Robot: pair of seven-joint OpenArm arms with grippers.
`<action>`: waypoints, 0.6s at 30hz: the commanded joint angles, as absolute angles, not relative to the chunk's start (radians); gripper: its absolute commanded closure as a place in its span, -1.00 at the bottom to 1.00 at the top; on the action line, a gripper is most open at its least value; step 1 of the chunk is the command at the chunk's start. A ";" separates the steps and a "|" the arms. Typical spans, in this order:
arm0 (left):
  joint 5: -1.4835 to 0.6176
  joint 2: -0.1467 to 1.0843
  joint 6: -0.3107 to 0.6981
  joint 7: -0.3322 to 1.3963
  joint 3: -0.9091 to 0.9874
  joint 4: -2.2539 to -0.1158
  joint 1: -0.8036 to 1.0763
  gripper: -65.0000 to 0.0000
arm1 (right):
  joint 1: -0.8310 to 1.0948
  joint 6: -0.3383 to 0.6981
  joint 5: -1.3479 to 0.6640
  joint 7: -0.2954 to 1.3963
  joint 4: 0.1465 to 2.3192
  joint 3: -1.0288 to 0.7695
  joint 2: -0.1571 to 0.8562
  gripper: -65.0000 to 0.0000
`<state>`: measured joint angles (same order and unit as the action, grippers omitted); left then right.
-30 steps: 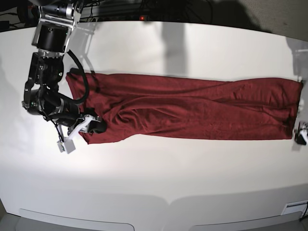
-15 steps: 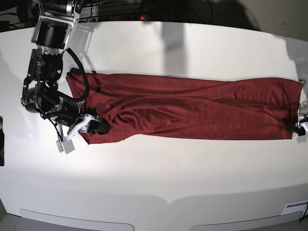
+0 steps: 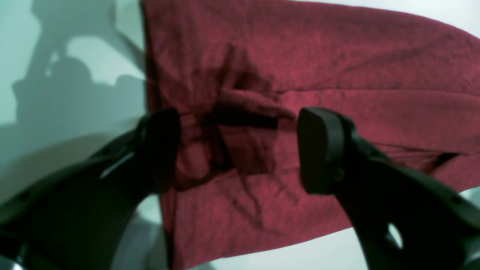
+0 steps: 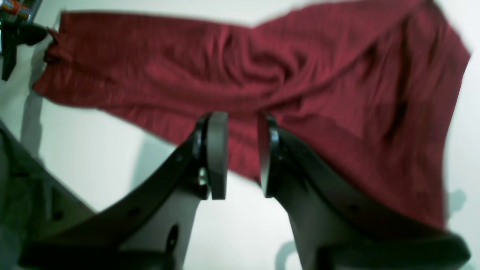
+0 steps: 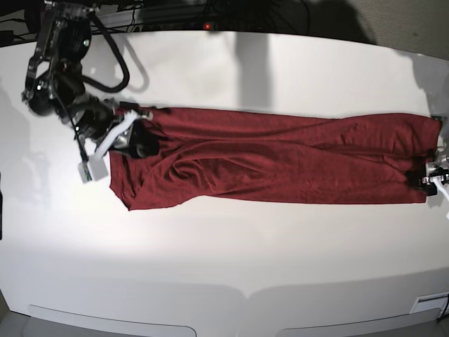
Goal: Fold the T-shirt properly
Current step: 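Open right gripper and lift it away from the strip end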
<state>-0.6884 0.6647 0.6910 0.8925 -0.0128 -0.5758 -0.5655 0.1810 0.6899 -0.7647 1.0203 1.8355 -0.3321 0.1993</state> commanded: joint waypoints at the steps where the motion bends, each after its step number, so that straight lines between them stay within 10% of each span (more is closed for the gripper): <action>1: -0.701 0.686 0.698 0.881 -0.006 -0.588 -0.594 -0.40 | 0.191 0.698 -0.791 1.003 1.863 -0.332 0.208 0.55; 18: -0.496 0.735 0.685 0.775 -0.006 -0.588 -0.583 -0.40 | 0.402 0.698 -0.786 1.038 2.025 -0.167 0.208 0.55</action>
